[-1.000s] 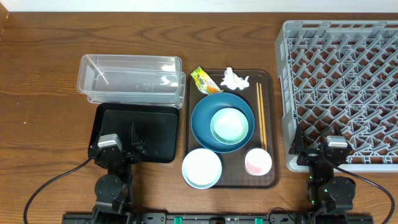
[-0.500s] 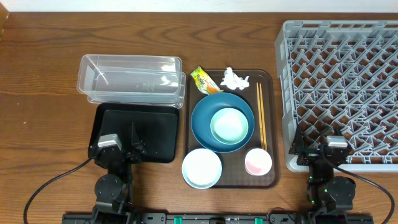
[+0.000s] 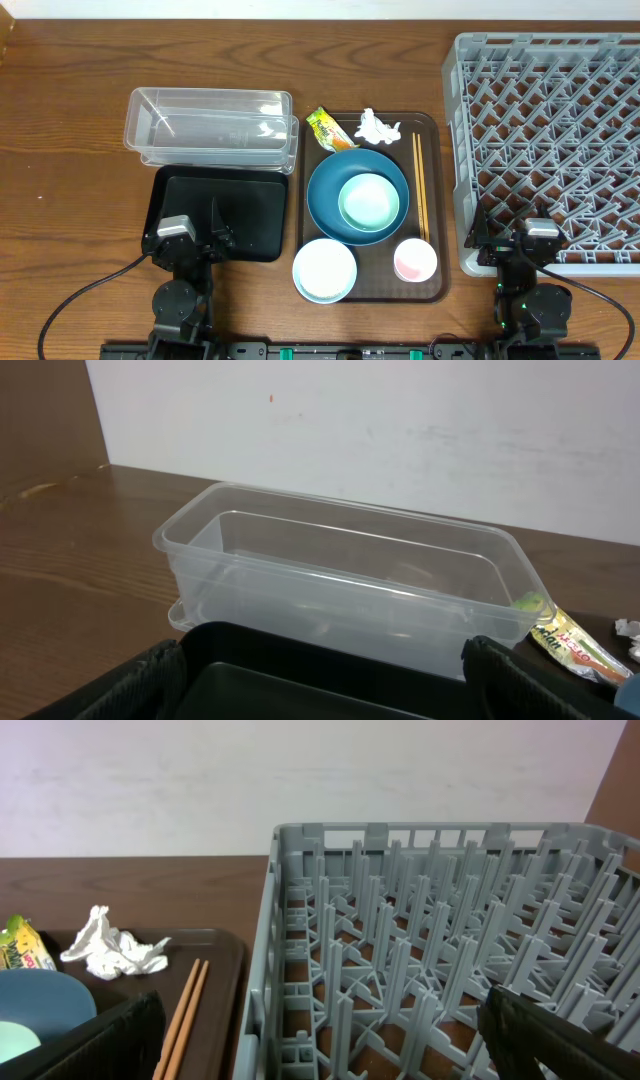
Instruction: Sort waste into correct bins and load items into the dishwasher rack
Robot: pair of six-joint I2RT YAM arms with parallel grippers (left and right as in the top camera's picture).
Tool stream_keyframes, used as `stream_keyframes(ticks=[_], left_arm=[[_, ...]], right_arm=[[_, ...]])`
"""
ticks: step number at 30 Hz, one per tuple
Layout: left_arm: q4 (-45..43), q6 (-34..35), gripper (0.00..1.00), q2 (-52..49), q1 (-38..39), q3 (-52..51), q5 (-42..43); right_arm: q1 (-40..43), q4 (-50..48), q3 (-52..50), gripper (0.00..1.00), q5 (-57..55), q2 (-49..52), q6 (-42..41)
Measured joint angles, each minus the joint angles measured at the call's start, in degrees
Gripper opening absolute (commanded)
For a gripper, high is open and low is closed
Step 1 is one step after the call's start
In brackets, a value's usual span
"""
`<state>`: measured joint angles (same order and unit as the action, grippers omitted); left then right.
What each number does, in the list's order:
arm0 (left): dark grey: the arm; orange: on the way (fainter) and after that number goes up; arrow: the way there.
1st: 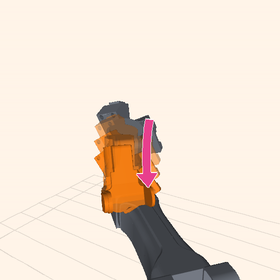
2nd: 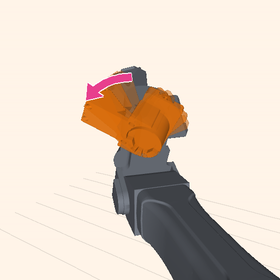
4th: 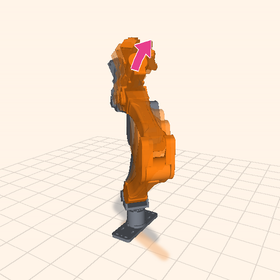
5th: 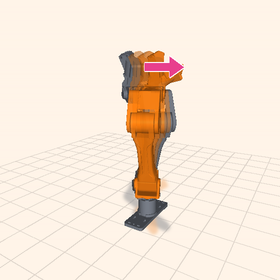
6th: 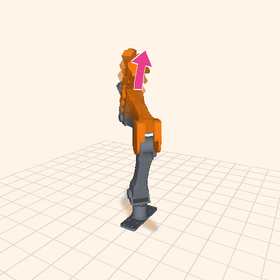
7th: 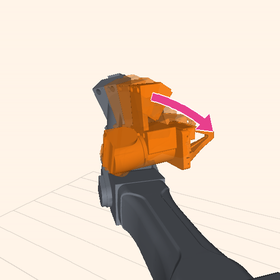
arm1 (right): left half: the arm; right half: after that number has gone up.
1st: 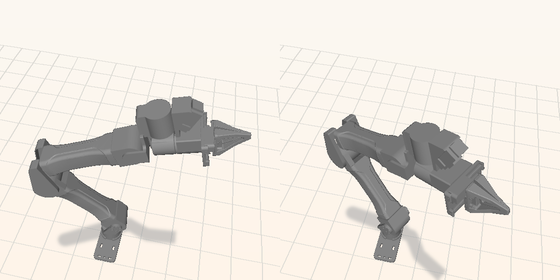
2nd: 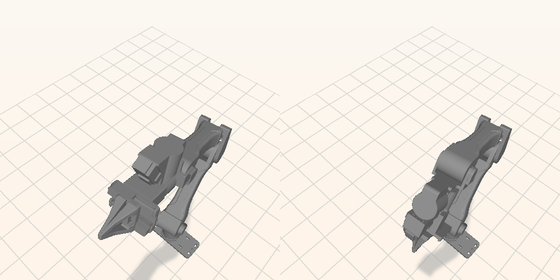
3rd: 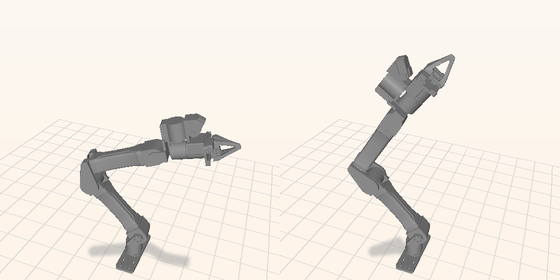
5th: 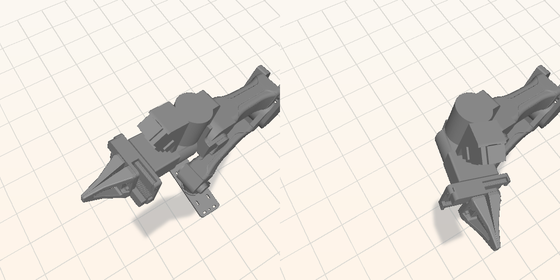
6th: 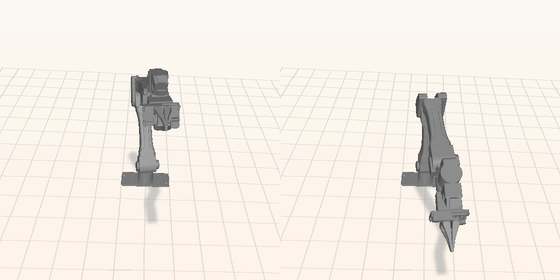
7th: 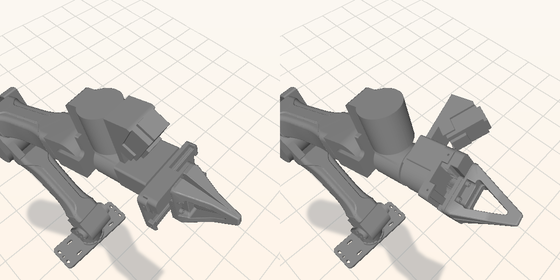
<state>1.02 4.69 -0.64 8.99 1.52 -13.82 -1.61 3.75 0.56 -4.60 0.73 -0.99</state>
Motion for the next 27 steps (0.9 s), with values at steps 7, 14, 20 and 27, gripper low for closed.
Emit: stream_keyframes(ticks=[7,14,20,27], left_arm=[[0.0,0.0,0.91,0.0,0.0,0.0,0.4],[-1.2,0.0,0.91,0.0,0.0,-0.4,9.7],[-4.0,1.0,0.91,-0.1,0.0,0.1,21.4],[6.0,6.5,0.91,-4.3,0.0,13.5,28.1]], right_arm=[[0.0,0.0,0.0,0.99,0.1,0.0,0.0],[0.0,-0.9,0.0,0.99,4.1,0.0,-2.2],[0.0,1.1,1.8,0.99,16.1,0.0,-4.2],[0.0,14.5,19.0,0.99,23.1,4.7,-6.6]])
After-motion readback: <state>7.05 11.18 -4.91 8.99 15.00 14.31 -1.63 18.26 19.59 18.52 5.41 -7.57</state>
